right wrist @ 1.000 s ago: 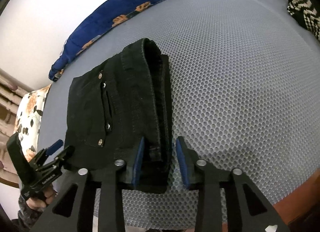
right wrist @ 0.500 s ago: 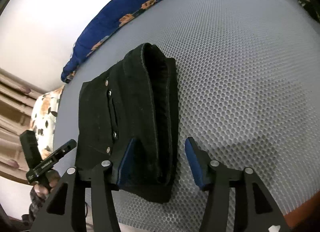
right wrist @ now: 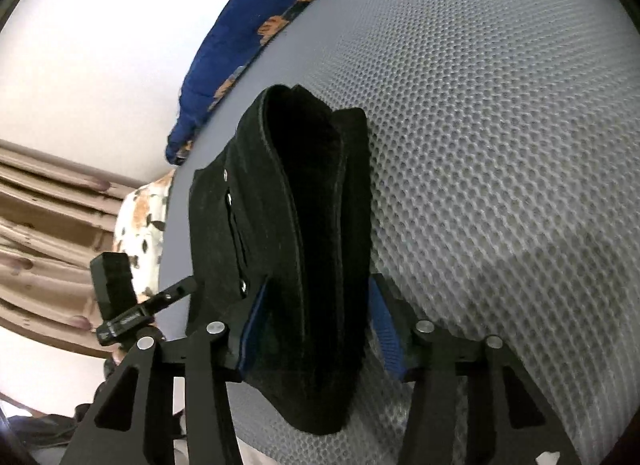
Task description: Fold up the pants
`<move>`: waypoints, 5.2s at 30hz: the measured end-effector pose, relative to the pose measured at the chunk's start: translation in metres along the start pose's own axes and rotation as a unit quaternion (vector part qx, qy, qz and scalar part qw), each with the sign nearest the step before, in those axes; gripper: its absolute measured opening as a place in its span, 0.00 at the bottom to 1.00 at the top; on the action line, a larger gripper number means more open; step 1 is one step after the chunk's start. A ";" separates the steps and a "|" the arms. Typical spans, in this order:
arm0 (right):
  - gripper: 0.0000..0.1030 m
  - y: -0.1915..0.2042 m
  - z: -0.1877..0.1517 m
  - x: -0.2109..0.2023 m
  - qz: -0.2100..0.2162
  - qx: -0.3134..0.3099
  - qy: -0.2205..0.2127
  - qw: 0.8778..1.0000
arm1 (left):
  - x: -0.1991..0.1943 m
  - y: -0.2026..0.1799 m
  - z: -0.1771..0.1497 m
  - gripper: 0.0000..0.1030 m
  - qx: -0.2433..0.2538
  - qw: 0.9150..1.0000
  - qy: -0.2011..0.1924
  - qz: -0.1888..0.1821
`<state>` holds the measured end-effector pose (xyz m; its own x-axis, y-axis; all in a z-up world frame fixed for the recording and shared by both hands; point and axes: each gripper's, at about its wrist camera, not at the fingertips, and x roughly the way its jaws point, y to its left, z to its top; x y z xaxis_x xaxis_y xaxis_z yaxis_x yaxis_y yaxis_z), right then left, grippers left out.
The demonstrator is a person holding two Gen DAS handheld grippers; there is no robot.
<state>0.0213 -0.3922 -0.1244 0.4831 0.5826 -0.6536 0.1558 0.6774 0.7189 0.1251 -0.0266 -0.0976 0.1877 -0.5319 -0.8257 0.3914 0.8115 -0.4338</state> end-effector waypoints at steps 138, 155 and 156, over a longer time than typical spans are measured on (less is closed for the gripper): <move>0.80 0.258 -0.077 0.083 -0.244 -0.287 -0.142 0.915 | -0.107 -0.004 -0.060 0.65 -0.018 0.935 -0.179 0.307; 0.80 0.254 -0.077 0.086 -0.243 -0.282 -0.134 0.918 | -0.105 -0.005 -0.061 0.65 -0.014 0.937 -0.177 0.302; 0.80 0.254 -0.077 0.086 -0.243 -0.282 -0.134 0.918 | -0.105 -0.006 -0.061 0.65 -0.013 0.937 -0.177 0.301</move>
<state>0.0364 -0.1353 -0.0160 0.6808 0.0698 -0.7291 -0.0262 0.9971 0.0709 0.0484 0.0393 -0.0307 0.6558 -0.0193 -0.7547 0.0974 0.9935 0.0592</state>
